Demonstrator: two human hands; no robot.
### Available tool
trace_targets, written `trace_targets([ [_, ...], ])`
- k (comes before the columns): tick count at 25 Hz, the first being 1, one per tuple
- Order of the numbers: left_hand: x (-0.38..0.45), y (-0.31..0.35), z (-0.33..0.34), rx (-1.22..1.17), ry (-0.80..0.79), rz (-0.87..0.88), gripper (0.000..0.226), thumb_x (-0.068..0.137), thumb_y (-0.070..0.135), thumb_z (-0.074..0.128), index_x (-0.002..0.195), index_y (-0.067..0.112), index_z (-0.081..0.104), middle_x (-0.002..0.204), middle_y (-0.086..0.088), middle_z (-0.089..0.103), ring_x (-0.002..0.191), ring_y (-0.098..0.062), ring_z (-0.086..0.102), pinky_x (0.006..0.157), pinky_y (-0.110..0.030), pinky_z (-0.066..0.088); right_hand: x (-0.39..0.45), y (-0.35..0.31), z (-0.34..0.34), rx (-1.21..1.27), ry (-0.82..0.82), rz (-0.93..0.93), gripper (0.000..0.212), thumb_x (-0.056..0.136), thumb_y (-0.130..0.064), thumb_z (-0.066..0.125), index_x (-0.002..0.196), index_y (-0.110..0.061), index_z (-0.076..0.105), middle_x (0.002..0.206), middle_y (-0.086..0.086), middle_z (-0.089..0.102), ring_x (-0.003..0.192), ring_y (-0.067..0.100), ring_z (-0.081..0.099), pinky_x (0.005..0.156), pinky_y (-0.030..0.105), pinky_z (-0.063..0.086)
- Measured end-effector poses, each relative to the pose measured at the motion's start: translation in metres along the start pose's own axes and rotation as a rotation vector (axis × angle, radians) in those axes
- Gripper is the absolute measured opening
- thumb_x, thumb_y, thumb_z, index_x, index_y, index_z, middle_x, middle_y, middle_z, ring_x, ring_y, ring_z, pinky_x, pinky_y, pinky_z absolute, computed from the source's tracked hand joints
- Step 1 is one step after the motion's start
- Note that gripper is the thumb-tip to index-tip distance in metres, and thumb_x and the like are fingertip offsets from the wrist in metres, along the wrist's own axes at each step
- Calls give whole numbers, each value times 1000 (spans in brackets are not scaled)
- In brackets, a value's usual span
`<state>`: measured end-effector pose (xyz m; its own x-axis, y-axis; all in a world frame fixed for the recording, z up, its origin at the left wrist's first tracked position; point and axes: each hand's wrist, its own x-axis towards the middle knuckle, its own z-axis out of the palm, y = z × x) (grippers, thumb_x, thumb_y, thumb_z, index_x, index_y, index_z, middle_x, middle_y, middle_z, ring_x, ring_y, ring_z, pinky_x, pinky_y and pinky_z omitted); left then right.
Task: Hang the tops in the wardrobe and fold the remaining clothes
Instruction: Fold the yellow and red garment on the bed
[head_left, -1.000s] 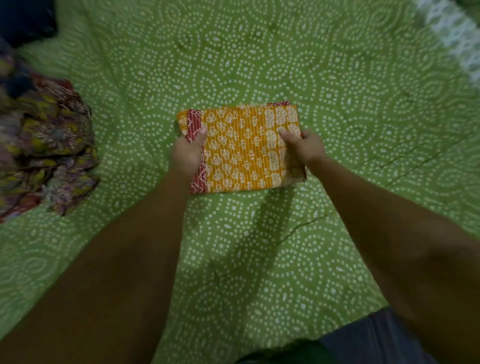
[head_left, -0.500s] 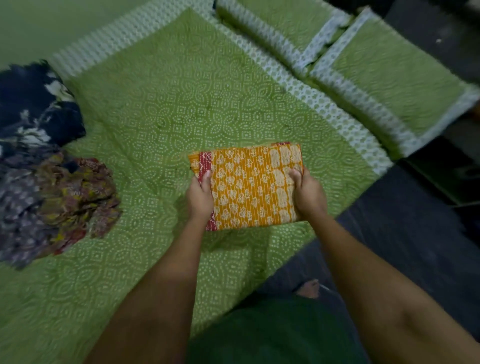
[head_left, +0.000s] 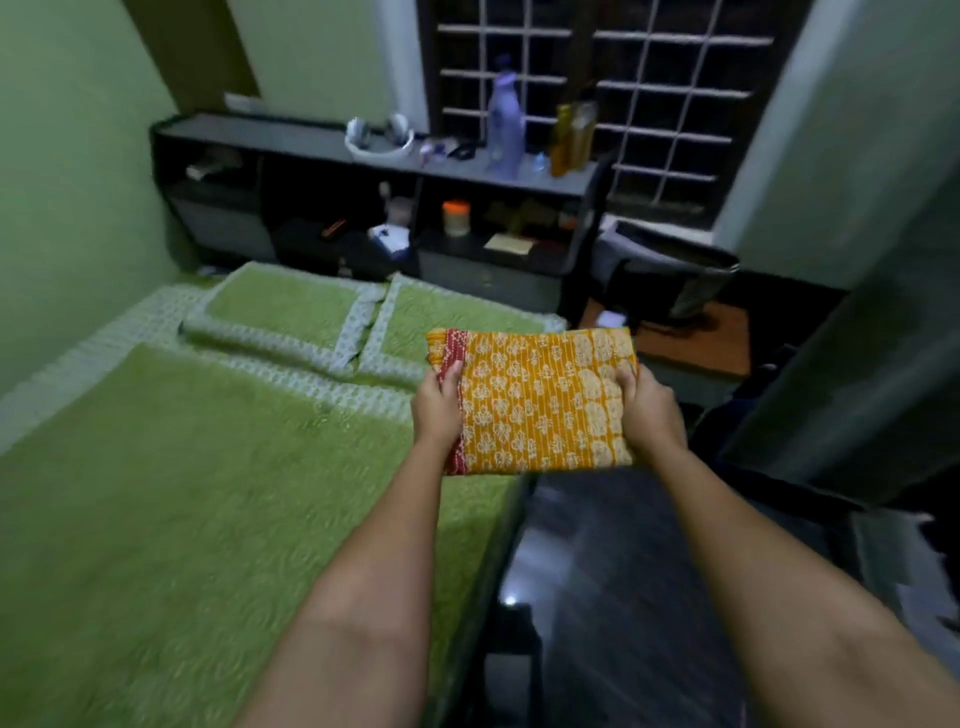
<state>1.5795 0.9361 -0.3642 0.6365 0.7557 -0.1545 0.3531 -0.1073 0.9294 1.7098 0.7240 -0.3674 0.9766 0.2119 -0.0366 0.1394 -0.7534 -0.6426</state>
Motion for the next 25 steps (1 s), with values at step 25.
trace_targets([
  [25, -72, 364, 721, -48, -1407, 389, 31, 100, 37, 43, 95, 13, 61, 83, -5, 66, 74, -21, 63, 77, -39, 53, 124, 351, -436, 82, 1137, 832, 46, 101, -49, 27, 109, -18, 58, 98, 13, 65, 83, 31, 59, 71, 36, 46],
])
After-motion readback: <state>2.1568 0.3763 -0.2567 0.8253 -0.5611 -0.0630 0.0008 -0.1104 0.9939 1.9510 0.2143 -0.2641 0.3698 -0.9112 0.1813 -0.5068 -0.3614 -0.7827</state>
